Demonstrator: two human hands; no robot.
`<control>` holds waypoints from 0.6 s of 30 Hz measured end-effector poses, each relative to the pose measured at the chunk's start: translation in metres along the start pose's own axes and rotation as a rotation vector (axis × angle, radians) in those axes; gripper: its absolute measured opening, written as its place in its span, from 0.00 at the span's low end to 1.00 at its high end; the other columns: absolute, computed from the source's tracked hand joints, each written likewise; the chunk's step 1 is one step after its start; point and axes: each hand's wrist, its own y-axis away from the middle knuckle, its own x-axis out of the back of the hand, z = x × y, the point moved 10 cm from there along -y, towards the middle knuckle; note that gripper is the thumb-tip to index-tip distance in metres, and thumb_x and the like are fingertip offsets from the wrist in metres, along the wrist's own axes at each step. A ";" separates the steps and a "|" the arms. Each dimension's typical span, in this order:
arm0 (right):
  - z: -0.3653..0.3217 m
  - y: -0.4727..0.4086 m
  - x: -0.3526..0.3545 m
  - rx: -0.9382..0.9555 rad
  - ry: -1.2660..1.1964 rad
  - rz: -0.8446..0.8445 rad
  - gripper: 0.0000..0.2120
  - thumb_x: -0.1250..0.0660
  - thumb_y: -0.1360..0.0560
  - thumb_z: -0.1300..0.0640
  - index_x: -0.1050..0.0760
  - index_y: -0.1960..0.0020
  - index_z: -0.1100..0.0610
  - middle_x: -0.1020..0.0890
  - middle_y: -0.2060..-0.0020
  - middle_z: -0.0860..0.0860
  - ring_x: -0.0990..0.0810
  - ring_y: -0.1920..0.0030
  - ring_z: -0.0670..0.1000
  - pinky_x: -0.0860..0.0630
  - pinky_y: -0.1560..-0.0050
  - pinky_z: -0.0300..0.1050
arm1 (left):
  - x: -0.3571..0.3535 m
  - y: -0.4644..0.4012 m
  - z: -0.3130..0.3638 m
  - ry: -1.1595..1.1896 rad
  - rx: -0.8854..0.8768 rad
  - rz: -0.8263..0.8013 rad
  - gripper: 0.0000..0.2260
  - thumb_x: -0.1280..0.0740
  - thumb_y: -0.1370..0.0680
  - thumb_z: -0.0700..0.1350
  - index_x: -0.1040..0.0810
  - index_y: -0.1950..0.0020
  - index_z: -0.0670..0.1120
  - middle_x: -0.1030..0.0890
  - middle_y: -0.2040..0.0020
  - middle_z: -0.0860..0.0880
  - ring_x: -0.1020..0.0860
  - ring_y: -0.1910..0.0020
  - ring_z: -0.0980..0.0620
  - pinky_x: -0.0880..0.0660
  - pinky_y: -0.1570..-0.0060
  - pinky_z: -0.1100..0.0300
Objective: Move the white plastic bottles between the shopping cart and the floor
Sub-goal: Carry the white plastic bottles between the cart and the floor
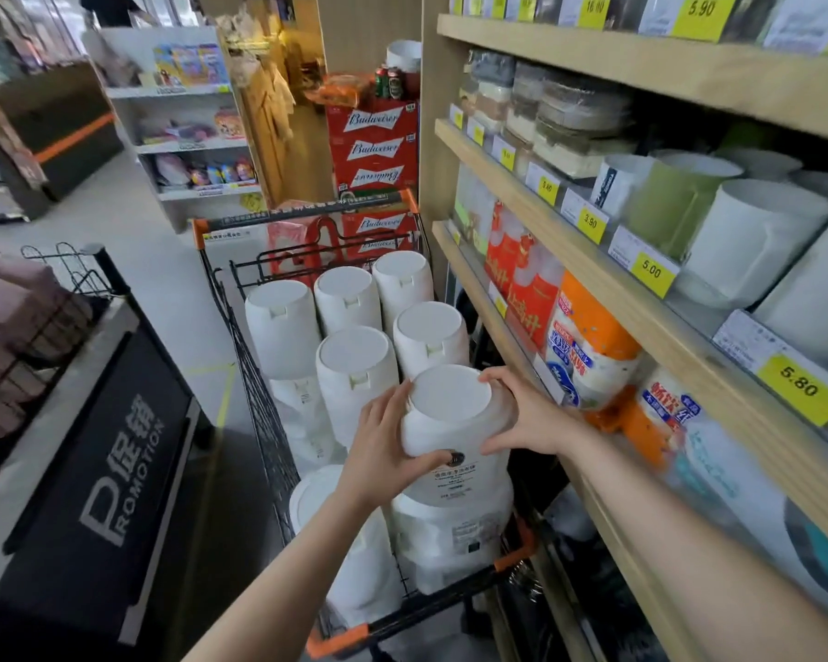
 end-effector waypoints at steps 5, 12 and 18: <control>-0.005 -0.001 0.009 0.003 0.031 0.009 0.30 0.24 0.35 0.47 0.34 0.37 0.42 0.34 0.33 0.44 0.36 0.33 0.43 0.37 0.35 0.41 | 0.021 -0.010 0.009 0.055 -0.048 0.028 0.34 0.41 0.30 0.68 0.31 0.31 0.48 0.29 0.36 0.55 0.35 0.37 0.60 0.40 0.37 0.66; -0.021 0.027 0.035 -0.144 0.001 0.095 0.26 0.30 0.28 0.46 0.32 0.33 0.47 0.29 0.35 0.45 0.32 0.34 0.45 0.34 0.33 0.43 | 0.034 -0.063 0.051 0.127 -0.198 -0.096 0.24 0.38 0.31 0.62 0.25 0.40 0.51 0.22 0.50 0.57 0.24 0.53 0.60 0.25 0.52 0.58; -0.018 0.105 0.044 -0.335 -0.047 0.283 0.19 0.30 0.27 0.55 0.29 0.37 0.52 0.25 0.44 0.47 0.26 0.44 0.44 0.28 0.43 0.29 | -0.003 -0.062 0.108 0.201 -0.450 -0.344 0.20 0.31 0.27 0.53 0.28 0.37 0.49 0.22 0.51 0.54 0.23 0.51 0.57 0.32 0.56 0.72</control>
